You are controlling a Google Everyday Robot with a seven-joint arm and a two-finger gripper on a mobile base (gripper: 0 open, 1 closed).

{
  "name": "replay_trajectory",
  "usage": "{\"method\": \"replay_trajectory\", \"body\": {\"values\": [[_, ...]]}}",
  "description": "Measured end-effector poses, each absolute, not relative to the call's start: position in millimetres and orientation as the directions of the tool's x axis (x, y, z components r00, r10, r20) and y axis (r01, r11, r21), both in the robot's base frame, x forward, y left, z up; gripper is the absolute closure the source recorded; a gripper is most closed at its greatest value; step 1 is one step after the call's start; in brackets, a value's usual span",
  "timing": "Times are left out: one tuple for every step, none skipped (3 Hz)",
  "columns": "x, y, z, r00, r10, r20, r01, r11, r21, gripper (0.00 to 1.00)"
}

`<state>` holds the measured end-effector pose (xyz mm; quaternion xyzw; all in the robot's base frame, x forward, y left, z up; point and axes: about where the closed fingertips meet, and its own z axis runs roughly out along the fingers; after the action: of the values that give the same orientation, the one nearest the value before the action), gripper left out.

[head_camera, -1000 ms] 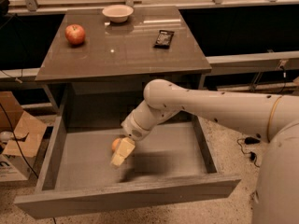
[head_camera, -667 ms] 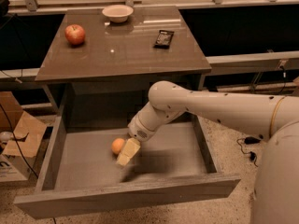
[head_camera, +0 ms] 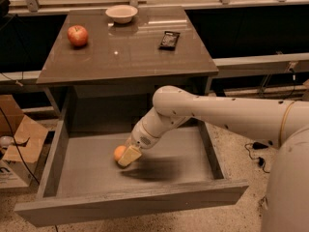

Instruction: Pick orange from top drawer and place on counter

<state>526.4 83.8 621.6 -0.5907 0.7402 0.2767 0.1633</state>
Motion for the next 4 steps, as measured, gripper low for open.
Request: {"method": "replay_trajectory", "body": {"values": [[515, 97, 620, -0.265, -0.76, -0.593, -0.958, 0.14, 0.249, 0.72], [507, 116, 627, -0.281, -0.716, -0.64, -0.953, 0.126, 0.276, 1.0], [509, 119, 647, -0.274, -0.686, -0.674, -0.957, 0.123, 0.263, 1.0], [515, 98, 699, -0.225, -0.643, -0.732, -0.974, 0.124, 0.191, 1.0]]}}
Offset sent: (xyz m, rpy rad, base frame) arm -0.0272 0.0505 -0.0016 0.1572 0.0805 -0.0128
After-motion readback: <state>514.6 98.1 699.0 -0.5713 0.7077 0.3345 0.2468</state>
